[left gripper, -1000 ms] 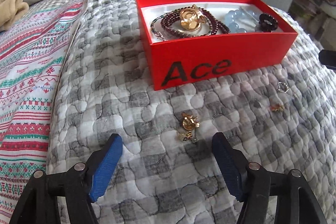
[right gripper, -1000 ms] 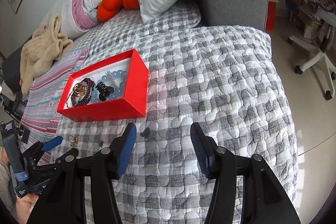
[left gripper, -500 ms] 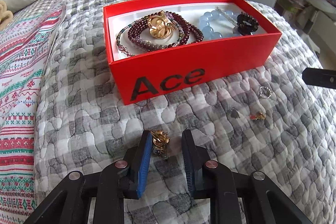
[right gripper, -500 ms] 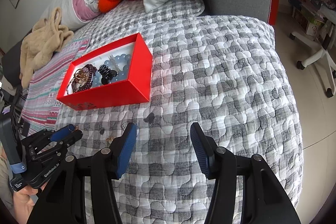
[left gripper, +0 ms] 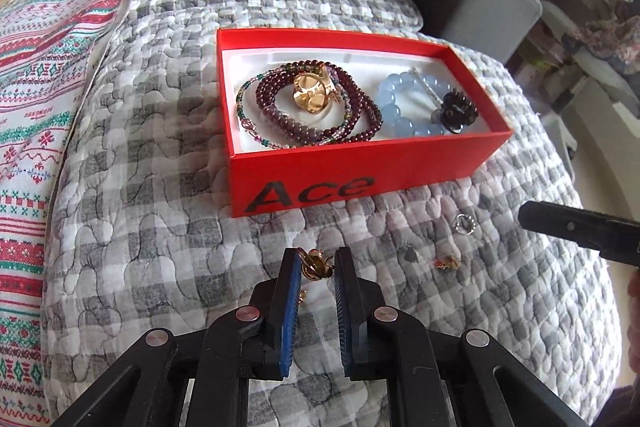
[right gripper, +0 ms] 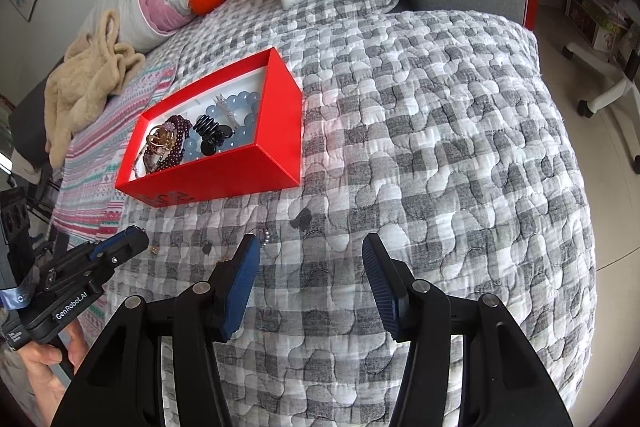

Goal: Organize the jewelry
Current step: 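Move the left tool to the gold earring on the quilt and grasp it, then grasp the small silver ring on the quilt with the right tool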

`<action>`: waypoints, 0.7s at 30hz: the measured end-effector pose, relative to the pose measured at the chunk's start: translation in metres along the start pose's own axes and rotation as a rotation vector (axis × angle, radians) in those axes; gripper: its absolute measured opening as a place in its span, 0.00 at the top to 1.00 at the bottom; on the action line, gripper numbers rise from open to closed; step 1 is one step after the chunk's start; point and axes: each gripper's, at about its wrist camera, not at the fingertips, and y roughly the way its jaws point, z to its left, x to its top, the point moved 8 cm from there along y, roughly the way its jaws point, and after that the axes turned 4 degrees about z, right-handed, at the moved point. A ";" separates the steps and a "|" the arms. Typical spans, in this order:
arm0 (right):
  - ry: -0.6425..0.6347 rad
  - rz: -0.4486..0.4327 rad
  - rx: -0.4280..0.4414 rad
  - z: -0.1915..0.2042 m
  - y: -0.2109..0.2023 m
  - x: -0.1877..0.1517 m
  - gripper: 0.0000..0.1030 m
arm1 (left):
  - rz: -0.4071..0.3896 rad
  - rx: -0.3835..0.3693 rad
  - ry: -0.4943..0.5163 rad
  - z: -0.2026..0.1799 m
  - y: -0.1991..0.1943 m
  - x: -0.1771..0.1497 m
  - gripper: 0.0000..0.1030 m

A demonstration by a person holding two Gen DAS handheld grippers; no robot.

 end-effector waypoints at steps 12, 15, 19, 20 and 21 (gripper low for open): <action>-0.056 0.043 -0.038 0.024 0.028 0.002 0.63 | -0.007 0.034 -0.030 0.012 -0.005 -0.006 0.89; -0.075 0.052 -0.061 0.030 0.036 0.003 0.67 | -0.001 0.052 -0.026 0.012 -0.003 -0.007 0.89; -0.092 0.047 -0.087 0.037 0.042 0.006 0.67 | -0.005 0.067 -0.022 0.011 -0.005 -0.009 0.89; -0.097 0.045 -0.095 0.039 0.043 0.006 0.67 | -0.005 0.068 -0.023 0.012 -0.005 -0.009 0.89; -0.103 0.042 -0.106 0.040 0.044 0.007 0.67 | -0.004 0.069 -0.024 0.012 -0.005 -0.010 0.89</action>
